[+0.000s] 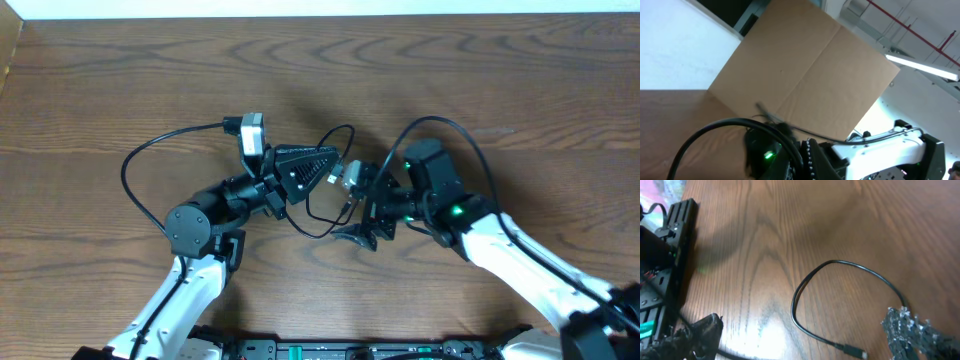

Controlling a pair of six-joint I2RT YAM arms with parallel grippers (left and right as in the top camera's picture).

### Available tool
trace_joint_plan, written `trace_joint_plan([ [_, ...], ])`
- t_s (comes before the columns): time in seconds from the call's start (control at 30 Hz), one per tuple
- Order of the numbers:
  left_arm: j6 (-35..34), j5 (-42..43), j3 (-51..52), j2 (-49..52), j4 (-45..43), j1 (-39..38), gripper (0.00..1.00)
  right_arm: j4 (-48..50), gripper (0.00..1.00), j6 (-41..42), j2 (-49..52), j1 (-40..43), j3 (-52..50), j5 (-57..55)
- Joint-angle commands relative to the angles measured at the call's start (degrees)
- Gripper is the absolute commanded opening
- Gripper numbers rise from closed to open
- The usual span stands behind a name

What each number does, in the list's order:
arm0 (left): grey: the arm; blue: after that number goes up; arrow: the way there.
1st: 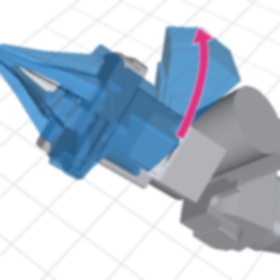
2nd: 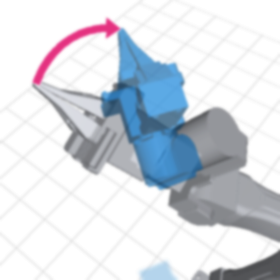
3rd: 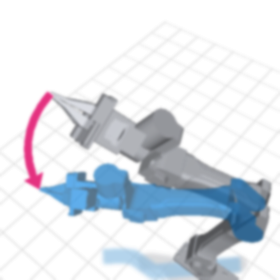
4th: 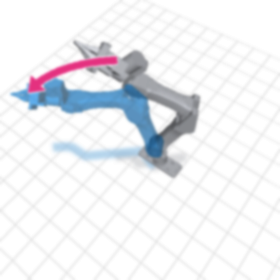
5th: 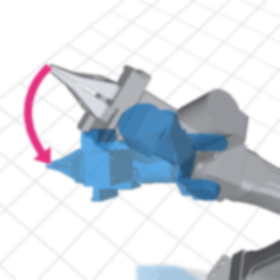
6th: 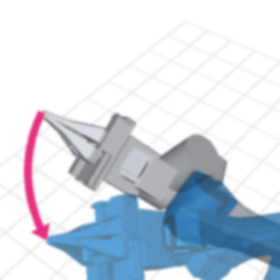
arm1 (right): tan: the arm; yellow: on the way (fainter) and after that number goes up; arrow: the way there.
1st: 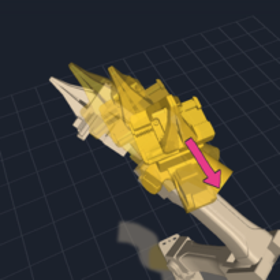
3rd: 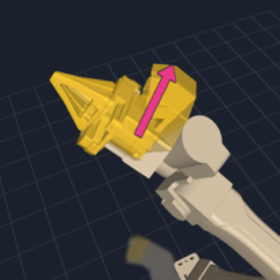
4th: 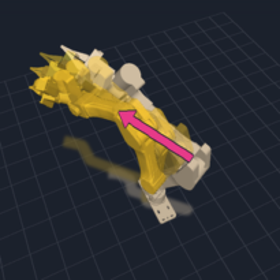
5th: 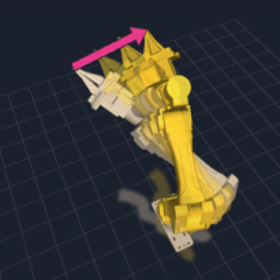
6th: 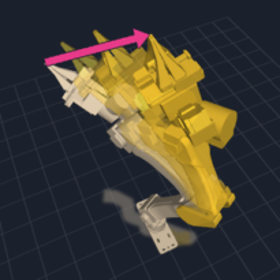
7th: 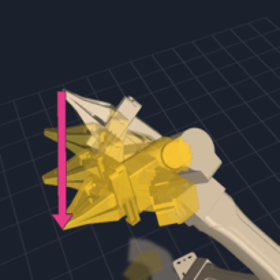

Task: Untangle cables

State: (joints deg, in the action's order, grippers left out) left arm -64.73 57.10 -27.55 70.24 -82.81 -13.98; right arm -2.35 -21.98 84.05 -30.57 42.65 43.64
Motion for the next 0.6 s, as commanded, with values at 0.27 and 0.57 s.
trace_joint_plan([
  [0.27,3.9,3.0,-0.5,-0.9,6.2,0.3,0.08,0.7,0.01,8.3,2.6,-0.6,-0.3,-5.1],
  [0.57,17.1,7.0,-0.5,-0.9,20.6,0.3,0.25,-3.1,0.01,18.0,-5.2,-0.4,-0.3,-17.7],
])
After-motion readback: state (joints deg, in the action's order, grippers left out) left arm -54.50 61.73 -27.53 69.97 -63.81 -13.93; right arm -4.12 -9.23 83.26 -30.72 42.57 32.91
